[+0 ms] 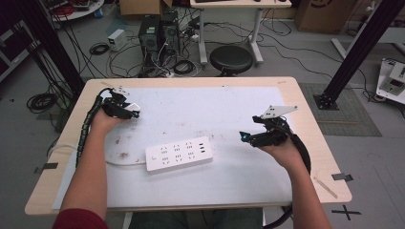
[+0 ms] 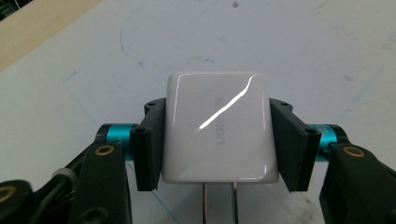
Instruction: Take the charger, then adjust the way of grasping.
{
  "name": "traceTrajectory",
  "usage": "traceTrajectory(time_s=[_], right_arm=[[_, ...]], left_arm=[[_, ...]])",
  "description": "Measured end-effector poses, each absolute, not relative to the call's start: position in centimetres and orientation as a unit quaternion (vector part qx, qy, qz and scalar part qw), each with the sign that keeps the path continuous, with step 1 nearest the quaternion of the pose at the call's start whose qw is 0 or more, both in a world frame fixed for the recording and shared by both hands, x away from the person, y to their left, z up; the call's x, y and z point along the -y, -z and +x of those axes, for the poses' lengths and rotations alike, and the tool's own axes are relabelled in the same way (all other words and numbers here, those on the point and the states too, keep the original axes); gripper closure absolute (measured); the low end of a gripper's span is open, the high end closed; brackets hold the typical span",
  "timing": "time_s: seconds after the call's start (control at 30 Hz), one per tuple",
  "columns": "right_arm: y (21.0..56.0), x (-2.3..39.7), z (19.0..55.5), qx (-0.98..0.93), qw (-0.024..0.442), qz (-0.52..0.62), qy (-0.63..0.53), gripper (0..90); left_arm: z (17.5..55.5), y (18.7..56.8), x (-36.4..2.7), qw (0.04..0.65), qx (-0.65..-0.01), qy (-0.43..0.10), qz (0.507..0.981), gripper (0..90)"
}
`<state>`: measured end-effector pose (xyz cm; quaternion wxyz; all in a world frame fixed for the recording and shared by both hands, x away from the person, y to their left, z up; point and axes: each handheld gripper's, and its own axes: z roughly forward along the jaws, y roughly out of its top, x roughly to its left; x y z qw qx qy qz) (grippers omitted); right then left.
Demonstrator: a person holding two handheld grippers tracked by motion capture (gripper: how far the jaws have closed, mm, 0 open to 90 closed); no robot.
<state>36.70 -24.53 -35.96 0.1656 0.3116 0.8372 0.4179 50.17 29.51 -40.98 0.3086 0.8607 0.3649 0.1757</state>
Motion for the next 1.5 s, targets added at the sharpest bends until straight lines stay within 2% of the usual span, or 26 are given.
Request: traceTrajectory(time_s=[0.1, 0.3, 0.63, 0.9, 1.27, 1.5], right_arm=[[35.8, 24.5, 36.6, -0.836, 0.165, 0.312, -0.420, 18.6], [35.3, 24.6, 36.0, -0.837, 0.164, 0.296, -0.430, 18.6], [34.7, 24.9, 35.2, -0.837, 0.165, 0.288, -0.435, 18.6], [34.8, 24.9, 34.9, -0.838, 0.162, 0.292, -0.432, 18.6], [34.9, 23.9, 34.1, -0.843, 0.154, 0.279, -0.434, 18.6], [35.2, 23.0, 33.4, -0.847, 0.133, 0.276, -0.434, 18.6]], left_arm=[[49.4, 39.8, -29.4, 0.307, -0.363, -0.182, 0.861, 42.5], [45.4, 35.4, -28.5, 0.316, -0.352, -0.193, 0.860, 42.5], [39.6, 32.1, -26.9, 0.343, -0.318, -0.202, 0.861, 42.4], [36.2, 32.3, -25.7, 0.365, -0.270, -0.195, 0.869, 42.5], [34.2, 33.5, -23.4, 0.394, -0.205, -0.183, 0.877, 42.4], [33.0, 34.9, -21.0, 0.413, -0.154, -0.166, 0.882, 42.4]])
